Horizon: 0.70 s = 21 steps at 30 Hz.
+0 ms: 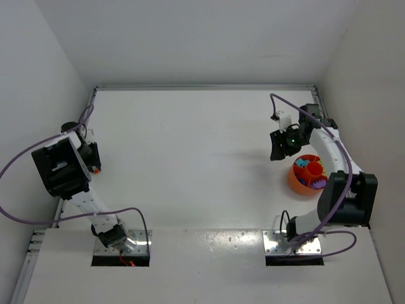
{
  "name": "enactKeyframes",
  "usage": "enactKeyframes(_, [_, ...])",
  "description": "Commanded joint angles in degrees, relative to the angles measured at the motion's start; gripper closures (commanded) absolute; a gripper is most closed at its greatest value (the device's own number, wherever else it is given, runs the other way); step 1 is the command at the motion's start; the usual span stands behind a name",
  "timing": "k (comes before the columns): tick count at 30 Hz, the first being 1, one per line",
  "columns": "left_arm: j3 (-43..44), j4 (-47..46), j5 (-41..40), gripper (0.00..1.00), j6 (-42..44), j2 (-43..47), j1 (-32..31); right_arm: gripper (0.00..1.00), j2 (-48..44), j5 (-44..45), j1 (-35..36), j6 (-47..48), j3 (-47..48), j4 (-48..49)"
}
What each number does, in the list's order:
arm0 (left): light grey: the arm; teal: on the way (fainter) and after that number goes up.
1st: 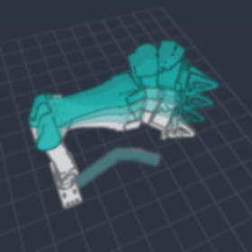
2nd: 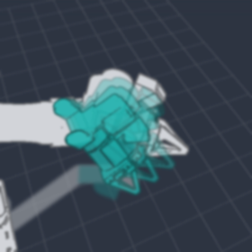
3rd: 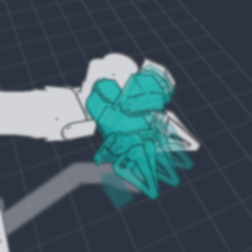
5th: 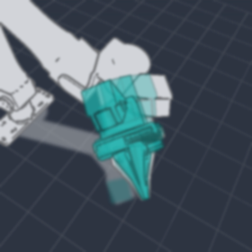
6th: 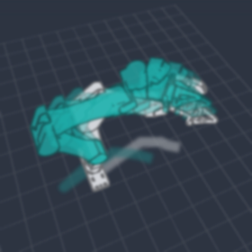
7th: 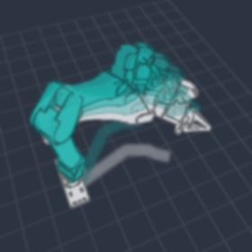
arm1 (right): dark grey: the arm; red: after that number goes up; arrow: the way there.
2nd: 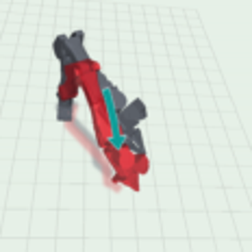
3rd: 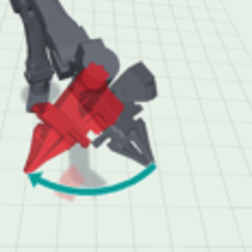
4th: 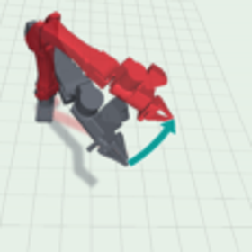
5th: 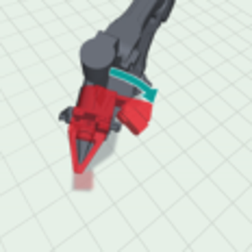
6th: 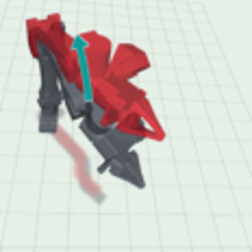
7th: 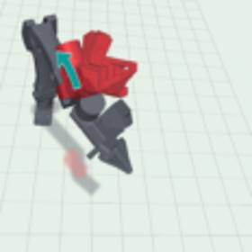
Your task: Sort the legos into containers by color
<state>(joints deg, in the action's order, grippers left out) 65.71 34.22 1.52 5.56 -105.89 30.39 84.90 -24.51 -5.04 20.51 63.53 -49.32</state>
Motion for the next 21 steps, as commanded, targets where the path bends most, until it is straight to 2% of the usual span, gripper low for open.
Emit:
enactKeyframes(1, [-5.15, -5.21, -0.9, 0.61, 0.77, -2.83, 0.9, 0.51, -1.32, -1.06, 0.38, -0.83, 0.11, 1.24])
enactKeyframes(15, [-8.32, -6.27, 0.24, 0.61, 0.77, -1.96, 0.9, 0.51, -1.32, -1.06, 0.38, -0.83, -0.42, 1.24])
enactKeyframes(21, [-9.37, -6.27, 0.24, 0.73, 0.77, -1.43, 0.9, 0.51, -1.32, -1.06, 0.38, -0.83, -0.95, 1.77])
